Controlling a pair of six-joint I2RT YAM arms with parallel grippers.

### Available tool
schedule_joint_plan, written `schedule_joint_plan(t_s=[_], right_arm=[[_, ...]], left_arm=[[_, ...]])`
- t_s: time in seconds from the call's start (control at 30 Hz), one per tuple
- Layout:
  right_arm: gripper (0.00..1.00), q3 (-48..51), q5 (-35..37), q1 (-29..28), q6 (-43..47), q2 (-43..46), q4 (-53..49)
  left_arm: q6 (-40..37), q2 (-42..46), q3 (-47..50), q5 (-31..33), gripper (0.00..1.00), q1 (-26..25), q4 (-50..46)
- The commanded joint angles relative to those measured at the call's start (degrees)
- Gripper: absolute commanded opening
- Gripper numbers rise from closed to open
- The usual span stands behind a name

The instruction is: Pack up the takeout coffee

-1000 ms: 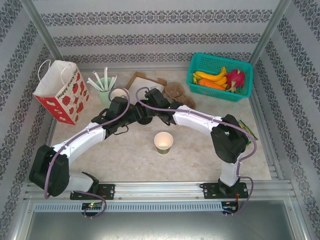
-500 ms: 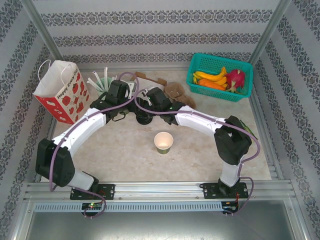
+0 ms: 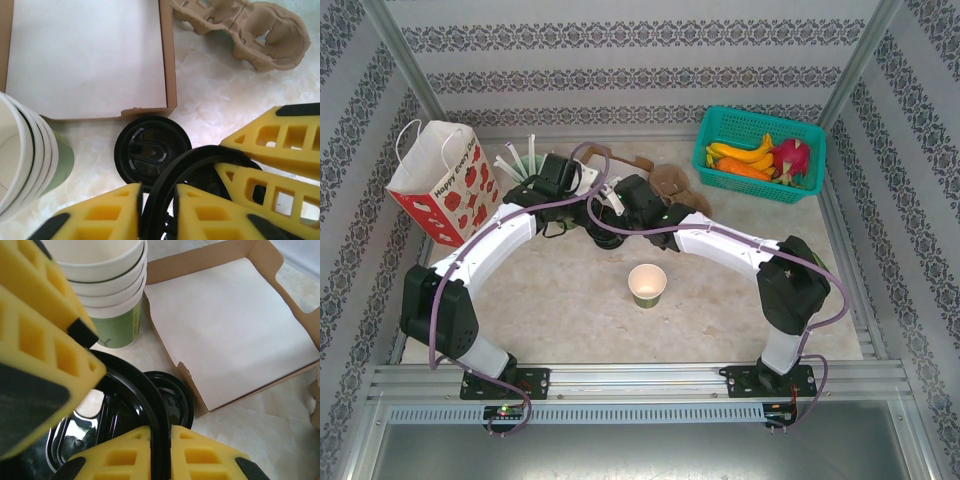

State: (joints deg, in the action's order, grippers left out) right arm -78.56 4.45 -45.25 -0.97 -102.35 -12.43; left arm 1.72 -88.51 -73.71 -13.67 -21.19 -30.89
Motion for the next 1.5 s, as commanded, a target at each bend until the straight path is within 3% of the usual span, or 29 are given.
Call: schedule_joint_plan(t_s=[0.0,0.1,0.27,0.6,0.87,1.07,1.2,1.3,1.4,1.47], right_arm=[[0.15,-1.49,-1.67,-1.15,2.14,1.54,-1.32],[0.15,-1.68,-1.74,-1.33,2.22,1.71,-1.52],[0.14,-1.77,-1.99,-1.42,1.72,2.06,-1.29],[0.14,-1.86,0.14,-1.42,0.79,2.49,-1.02],[0.14,-1.24,0.56,-1.24,0.91,2.76,-0.78],[0.14,-1.15,-0.43,-1.20,0.97,3.03,-0.39],[0.15,-1.15,-0.43,-1.16,0.64,2.94,-0.54],[0.27,-1.24,-0.83,-0.77,-1.97,4.47,-0.08],[0.46,-0.91,-1.03,0.80,-9.18,7.19,1.27],[0.54,-0.15,-4.83,3.23,-16.43,9.19,2.95]], left_arm=[[-1.36,-0.30,-0.67,-0.47,0.17,0.85,-1.11],[-1.23,-0.31,-0.64,-0.86,0.17,0.87,-1.52],[-1.89,-0.11,0.20,-0.89,0.28,0.83,-1.92],[-3.45,-0.21,1.18,-1.29,0.31,0.90,-2.59],[-5.56,0.11,1.02,-7.38,0.34,2.65,-4.51],[-6.14,-0.92,0.68,-6.31,0.27,2.86,-4.99],[-5.11,-0.41,1.01,-5.81,0.13,2.89,-3.18],[-3.32,0.07,0.76,-5.92,0.00,2.86,-1.94],[-0.78,0.87,0.83,-6.49,0.00,2.90,0.66],[1.29,1.71,1.38,-6.31,0.00,2.83,4.03]])
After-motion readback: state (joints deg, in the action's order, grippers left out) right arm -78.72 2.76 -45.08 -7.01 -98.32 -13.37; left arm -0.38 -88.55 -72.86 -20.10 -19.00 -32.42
